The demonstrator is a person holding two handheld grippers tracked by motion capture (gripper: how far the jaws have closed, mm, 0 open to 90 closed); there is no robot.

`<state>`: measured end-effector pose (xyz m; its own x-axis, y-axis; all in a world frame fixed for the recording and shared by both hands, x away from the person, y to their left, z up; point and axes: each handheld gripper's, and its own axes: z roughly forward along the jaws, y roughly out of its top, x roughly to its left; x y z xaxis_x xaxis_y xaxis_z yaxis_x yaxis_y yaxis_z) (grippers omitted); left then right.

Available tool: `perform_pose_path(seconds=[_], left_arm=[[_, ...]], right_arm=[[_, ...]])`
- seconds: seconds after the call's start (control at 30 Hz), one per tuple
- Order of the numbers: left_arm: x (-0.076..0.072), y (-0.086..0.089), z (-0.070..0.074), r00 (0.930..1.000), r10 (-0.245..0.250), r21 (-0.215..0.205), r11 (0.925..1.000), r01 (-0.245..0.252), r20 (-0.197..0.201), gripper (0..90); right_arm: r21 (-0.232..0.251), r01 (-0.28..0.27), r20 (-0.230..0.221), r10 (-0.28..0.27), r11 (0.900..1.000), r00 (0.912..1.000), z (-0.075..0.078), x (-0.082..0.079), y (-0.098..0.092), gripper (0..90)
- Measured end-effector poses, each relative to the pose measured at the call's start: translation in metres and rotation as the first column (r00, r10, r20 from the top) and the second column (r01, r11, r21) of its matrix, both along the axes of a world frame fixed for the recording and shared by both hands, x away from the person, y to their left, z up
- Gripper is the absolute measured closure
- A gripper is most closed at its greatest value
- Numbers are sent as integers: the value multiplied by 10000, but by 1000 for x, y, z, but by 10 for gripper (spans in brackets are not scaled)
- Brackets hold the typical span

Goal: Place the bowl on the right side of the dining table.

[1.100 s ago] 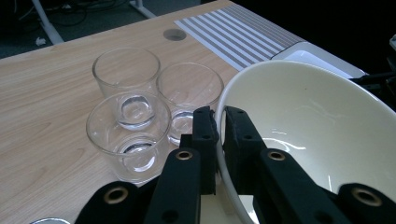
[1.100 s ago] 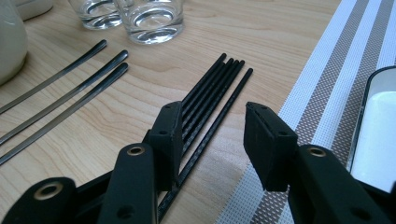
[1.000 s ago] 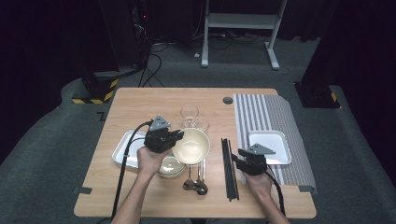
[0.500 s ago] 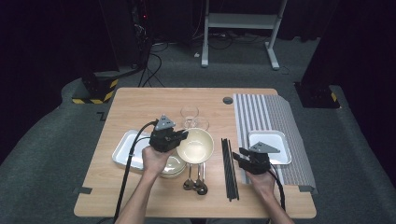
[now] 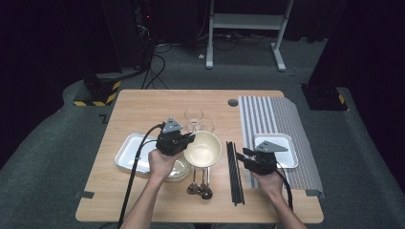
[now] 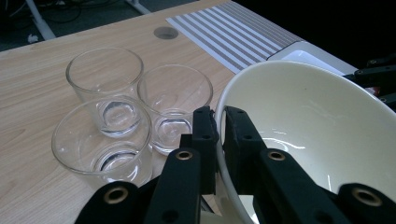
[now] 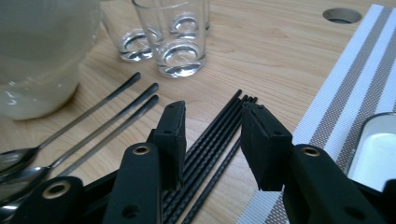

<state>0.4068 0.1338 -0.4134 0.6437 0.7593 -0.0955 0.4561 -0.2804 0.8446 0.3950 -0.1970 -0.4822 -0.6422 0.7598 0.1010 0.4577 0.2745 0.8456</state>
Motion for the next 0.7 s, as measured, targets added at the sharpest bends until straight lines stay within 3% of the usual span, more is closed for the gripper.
perform_pose_path(seconds=[0.7], left_arm=[[4, -11, -2, 10000, -11, 85, 10000, 12, -70, 835]], right_arm=[[174, -470, -105, 471, 9987, 9988, 30, 1, 3, 620]])
